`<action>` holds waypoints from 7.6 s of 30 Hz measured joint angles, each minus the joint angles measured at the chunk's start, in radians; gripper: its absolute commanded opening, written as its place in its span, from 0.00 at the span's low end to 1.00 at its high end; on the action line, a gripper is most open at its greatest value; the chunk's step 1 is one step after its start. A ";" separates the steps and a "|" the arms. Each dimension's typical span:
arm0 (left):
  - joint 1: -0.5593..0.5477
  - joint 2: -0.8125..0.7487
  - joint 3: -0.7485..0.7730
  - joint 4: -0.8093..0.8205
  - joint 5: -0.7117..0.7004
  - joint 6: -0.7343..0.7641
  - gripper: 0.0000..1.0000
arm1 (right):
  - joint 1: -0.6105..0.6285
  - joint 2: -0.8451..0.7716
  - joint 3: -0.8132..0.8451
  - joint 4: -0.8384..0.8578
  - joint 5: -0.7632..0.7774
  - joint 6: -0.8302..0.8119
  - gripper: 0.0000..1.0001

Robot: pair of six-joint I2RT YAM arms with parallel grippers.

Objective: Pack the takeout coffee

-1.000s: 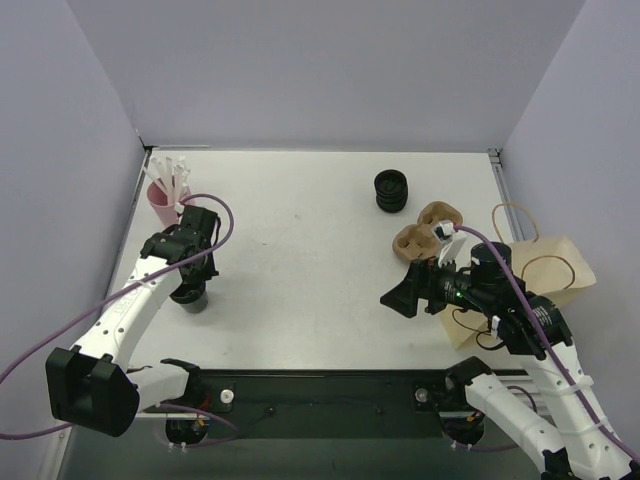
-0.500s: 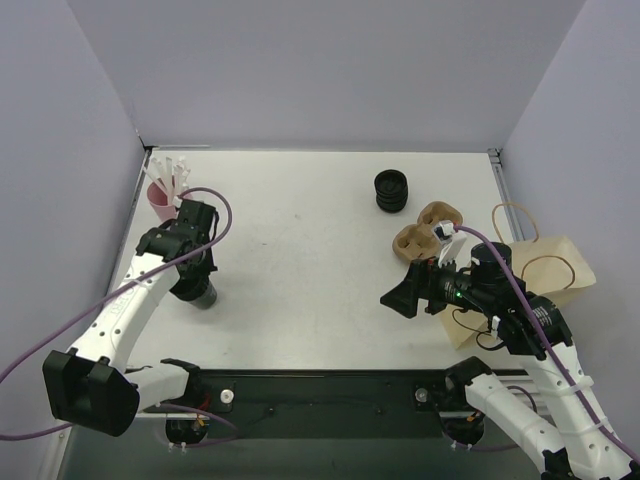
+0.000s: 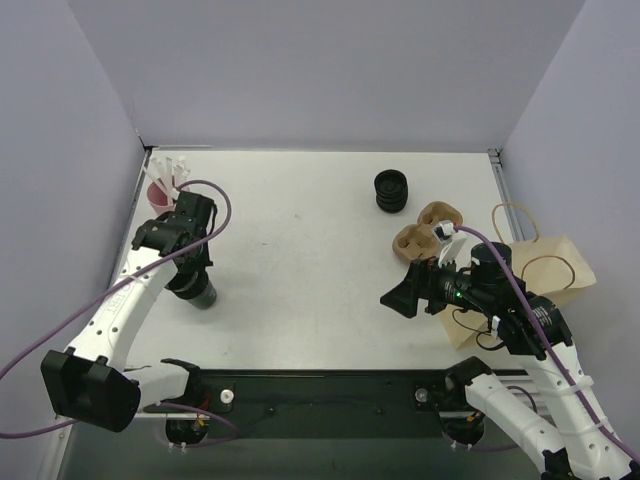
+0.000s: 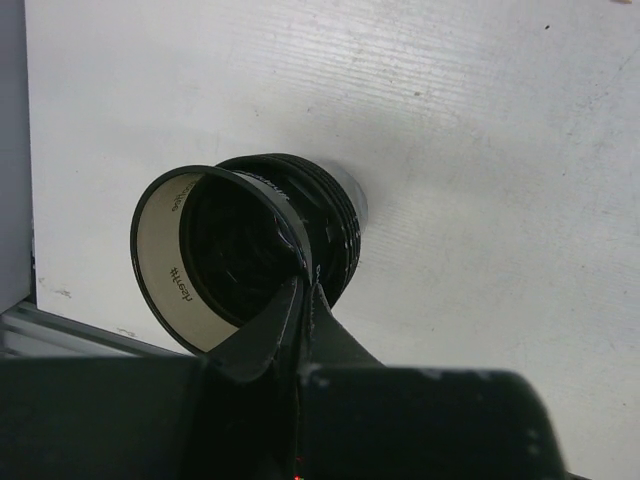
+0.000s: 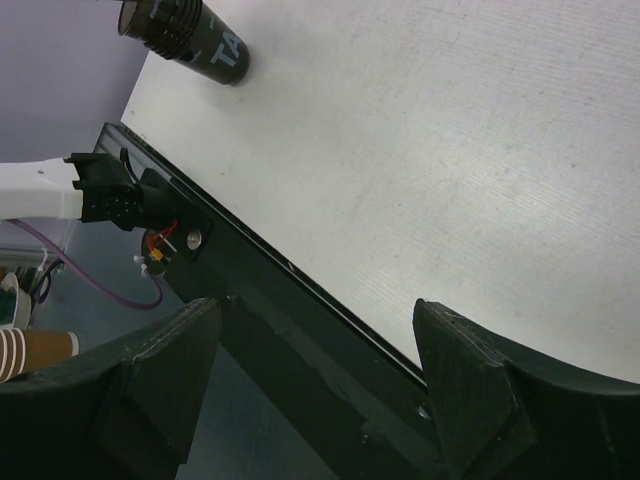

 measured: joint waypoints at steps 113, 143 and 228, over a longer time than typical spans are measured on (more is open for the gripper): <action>-0.531 -0.587 -0.303 0.547 0.284 0.181 0.97 | 0.014 1.570 1.199 -0.045 0.831 -0.458 0.49; -0.482 -0.632 -0.319 0.570 0.324 0.184 0.97 | -0.033 1.691 1.277 -0.034 0.801 -0.526 0.26; -0.481 -0.552 -0.372 1.056 0.653 -0.257 0.59 | 0.324 0.355 -0.034 1.291 -0.281 1.012 0.13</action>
